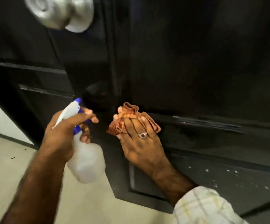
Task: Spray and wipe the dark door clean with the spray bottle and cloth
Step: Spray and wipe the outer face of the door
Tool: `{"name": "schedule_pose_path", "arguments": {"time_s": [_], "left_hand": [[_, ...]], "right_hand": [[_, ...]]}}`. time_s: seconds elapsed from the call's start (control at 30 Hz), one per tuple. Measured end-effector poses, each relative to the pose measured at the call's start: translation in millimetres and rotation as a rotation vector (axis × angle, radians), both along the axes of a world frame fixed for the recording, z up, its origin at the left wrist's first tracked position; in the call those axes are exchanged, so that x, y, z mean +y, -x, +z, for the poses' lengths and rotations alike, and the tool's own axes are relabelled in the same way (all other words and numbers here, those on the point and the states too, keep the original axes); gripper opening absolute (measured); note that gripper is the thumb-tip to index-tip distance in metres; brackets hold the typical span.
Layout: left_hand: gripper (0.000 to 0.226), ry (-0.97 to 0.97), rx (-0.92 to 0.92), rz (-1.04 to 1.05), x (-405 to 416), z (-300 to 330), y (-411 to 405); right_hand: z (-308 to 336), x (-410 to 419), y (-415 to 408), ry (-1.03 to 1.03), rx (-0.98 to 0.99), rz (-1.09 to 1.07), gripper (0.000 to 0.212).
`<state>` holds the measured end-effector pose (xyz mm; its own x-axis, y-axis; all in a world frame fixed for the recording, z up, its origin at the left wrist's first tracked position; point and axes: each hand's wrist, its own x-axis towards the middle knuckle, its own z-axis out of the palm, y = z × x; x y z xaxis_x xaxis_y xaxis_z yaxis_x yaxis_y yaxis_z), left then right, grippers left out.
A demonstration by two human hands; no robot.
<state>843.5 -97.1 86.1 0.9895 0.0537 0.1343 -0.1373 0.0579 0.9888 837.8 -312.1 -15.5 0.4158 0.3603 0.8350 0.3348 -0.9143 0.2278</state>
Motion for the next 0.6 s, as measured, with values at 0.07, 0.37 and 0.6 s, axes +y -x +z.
{"name": "schedule_pose_path", "arguments": {"time_s": [0.07,0.37,0.6], "left_hand": [[0.015,0.001,-0.004,-0.032,-23.9,4.5,11.1],[0.012,-0.051,-0.048,-0.229,-87.1,-3.9,34.9],[0.012,-0.004,-0.099,-0.337,-65.6,-38.2,41.1]], "right_hand": [[-3.6,-36.8,11.6,0.038,-0.022,0.000,0.045],[3.1,-157.5,86.0,-0.040,-0.063,-0.186,0.067],[8.7,-174.7,108.2,-0.491,-0.238,-0.167,0.062]]}}
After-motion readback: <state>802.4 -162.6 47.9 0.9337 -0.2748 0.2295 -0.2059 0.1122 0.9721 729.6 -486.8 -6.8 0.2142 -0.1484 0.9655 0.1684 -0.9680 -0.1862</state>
